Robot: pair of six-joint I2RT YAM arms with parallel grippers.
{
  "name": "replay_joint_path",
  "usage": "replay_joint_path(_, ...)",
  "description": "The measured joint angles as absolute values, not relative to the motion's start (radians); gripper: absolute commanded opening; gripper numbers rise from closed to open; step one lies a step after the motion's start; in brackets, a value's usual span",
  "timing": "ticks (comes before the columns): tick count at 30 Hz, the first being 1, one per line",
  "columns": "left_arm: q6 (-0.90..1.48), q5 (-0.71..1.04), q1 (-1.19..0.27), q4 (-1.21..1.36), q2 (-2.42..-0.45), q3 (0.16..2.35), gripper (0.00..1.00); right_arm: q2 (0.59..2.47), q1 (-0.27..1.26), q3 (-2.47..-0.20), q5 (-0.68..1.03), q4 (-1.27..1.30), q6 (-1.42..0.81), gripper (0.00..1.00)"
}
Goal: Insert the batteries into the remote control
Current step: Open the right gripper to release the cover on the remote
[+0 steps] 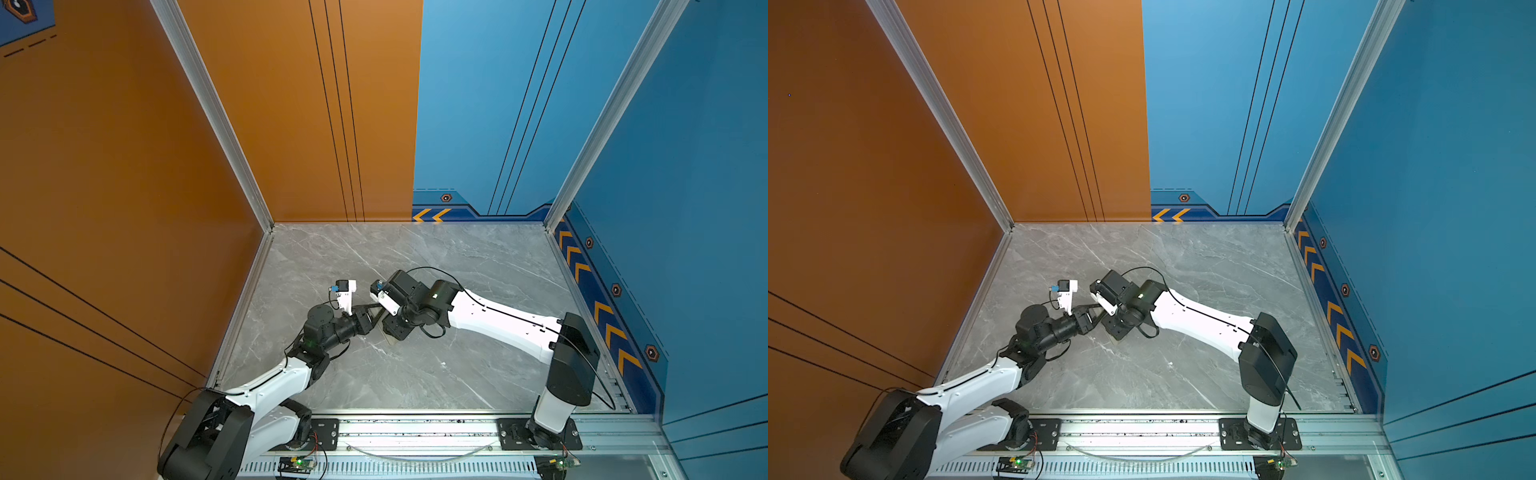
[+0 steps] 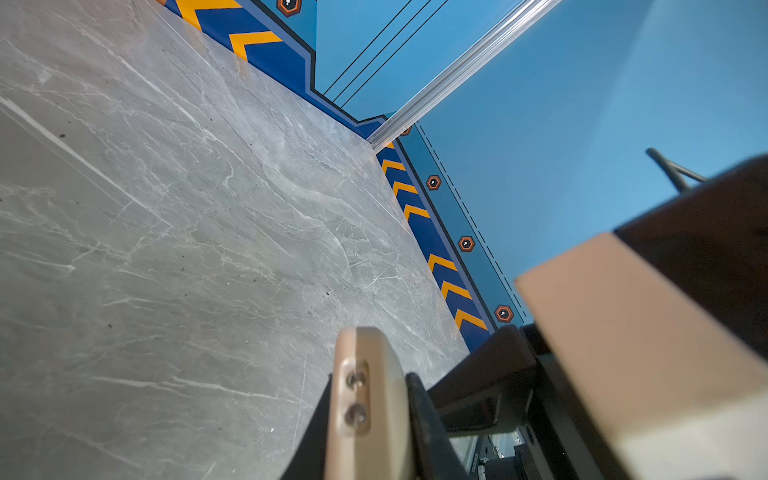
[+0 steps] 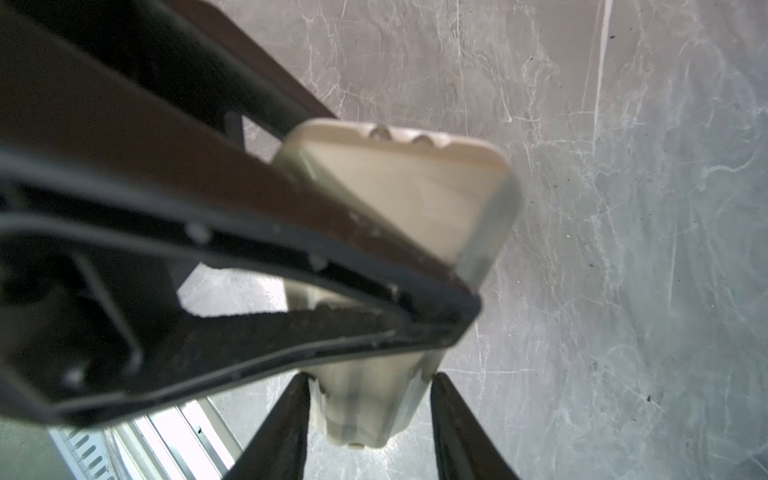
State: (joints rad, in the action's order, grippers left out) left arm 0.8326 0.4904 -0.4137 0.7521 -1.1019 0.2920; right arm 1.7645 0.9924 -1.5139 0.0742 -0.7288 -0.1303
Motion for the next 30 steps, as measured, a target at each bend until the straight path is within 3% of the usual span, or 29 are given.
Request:
replay_joint_path(13, 0.855, 0.537, -0.413, 0.753, -1.102, 0.292, 0.0, 1.723, 1.019, -1.515, 0.063, -0.709, -0.112, 0.63)
replay_joint_path(30, 0.883, 0.574, -0.355, 0.724, -1.002, 0.292, 0.0, 1.566, 1.024, -1.466, 0.023, -0.696, -0.104, 0.63)
